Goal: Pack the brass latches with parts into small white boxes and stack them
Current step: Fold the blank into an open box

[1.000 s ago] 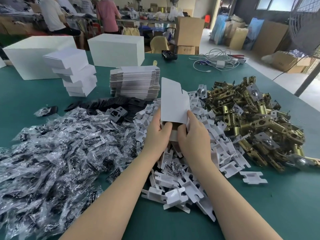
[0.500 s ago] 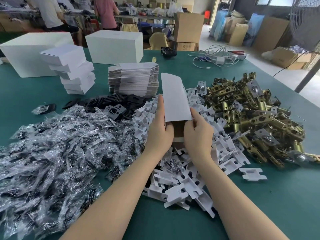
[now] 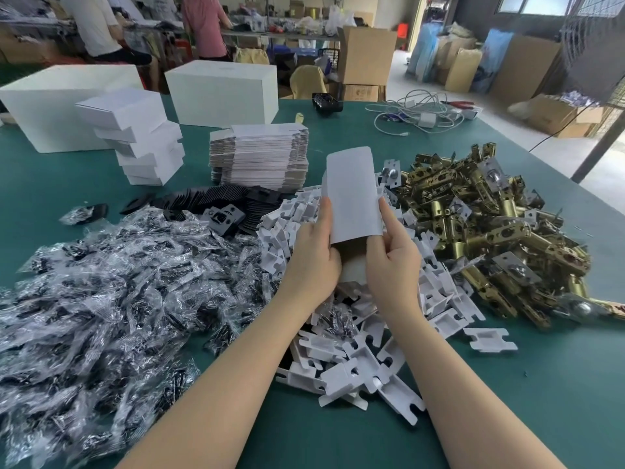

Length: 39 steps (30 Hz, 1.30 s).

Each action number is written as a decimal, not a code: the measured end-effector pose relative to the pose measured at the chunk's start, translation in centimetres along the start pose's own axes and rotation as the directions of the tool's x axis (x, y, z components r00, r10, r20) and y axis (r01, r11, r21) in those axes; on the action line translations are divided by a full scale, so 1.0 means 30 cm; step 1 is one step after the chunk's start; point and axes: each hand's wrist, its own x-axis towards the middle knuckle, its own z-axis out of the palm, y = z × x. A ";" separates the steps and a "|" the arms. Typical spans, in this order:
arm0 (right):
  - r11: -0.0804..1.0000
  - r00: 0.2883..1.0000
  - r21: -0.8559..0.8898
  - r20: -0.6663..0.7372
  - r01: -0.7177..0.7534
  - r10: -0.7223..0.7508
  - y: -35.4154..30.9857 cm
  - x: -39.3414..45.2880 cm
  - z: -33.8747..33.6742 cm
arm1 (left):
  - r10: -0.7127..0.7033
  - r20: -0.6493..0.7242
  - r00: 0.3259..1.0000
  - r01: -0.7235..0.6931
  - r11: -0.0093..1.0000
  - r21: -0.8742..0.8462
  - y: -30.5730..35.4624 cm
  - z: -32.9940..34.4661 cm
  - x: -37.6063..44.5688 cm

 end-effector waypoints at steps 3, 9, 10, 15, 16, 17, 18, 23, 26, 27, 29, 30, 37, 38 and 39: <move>0.999 0.999 0.034 0.037 -0.006 0.004 -0.022 0.004 -0.006 | 0.025 0.040 0.999 -0.022 0.997 -0.077 0.004 -0.013 0.014; 0.901 0.904 0.342 0.414 -0.265 0.109 -0.044 0.031 -0.039 | 0.011 -0.026 1.000 -0.017 0.969 -0.248 0.002 -0.049 0.013; 0.882 0.889 0.358 0.438 -0.307 0.132 -0.047 0.030 -0.036 | -0.033 -0.031 0.999 0.024 0.966 -0.258 -0.008 -0.050 0.019; 0.827 0.886 0.339 0.293 -0.448 0.359 -0.042 0.036 -0.021 | -0.135 -0.023 0.991 0.104 0.854 -0.510 -0.010 -0.050 0.015; 0.832 0.892 0.335 0.259 -0.442 0.370 -0.042 0.041 -0.024 | -0.136 -0.019 0.991 0.105 0.842 -0.529 -0.008 -0.053 0.014; 0.843 0.903 0.331 0.229 -0.425 0.365 -0.043 0.046 -0.028 | -0.124 -0.013 0.992 0.098 0.836 -0.539 -0.009 -0.055 0.013; 0.857 0.914 0.325 0.206 -0.400 0.348 -0.043 0.053 -0.033 | -0.107 -0.006 0.994 0.086 0.834 -0.546 -0.010 -0.056 0.014; 0.898 0.931 0.278 0.234 -0.340 0.280 -0.066 0.094 -0.042 | -0.147 0.062 0.987 0.154 0.781 -0.605 0.007 -0.076 0.040; 0.896 0.908 0.275 0.336 -0.348 0.250 -0.087 0.112 -0.035 | -0.245 0.135 0.960 0.272 0.703 -0.657 0.046 -0.116 0.077; 0.893 0.905 0.283 0.349 -0.350 0.243 -0.092 0.117 -0.031 | -0.254 0.119 0.960 0.267 0.697 -0.665 0.055 -0.124 0.085; 0.879 0.901 0.307 0.354 -0.366 0.251 -0.097 0.127 -0.024 | -0.241 0.075 0.968 0.226 0.699 -0.678 0.054 -0.132 0.097; 0.871 0.897 0.310 0.352 -0.380 0.266 -0.098 0.133 -0.023 | -0.238 0.067 0.969 0.219 0.696 -0.684 0.047 -0.134 0.100; 0.893 0.916 0.250 0.250 -0.374 0.314 -0.076 0.174 0.001 | -0.303 0.120 0.945 0.284 0.582 -0.762 0.024 -0.116 0.101; 0.897 0.918 0.241 0.245 -0.370 0.313 -0.071 0.177 0.008 | -0.308 0.119 0.944 0.286 0.585 -0.759 0.021 -0.112 0.103; 0.894 0.914 0.241 0.252 -0.378 0.318 -0.068 0.180 0.012 | -0.314 0.119 0.942 0.291 0.587 -0.755 0.019 -0.111 0.104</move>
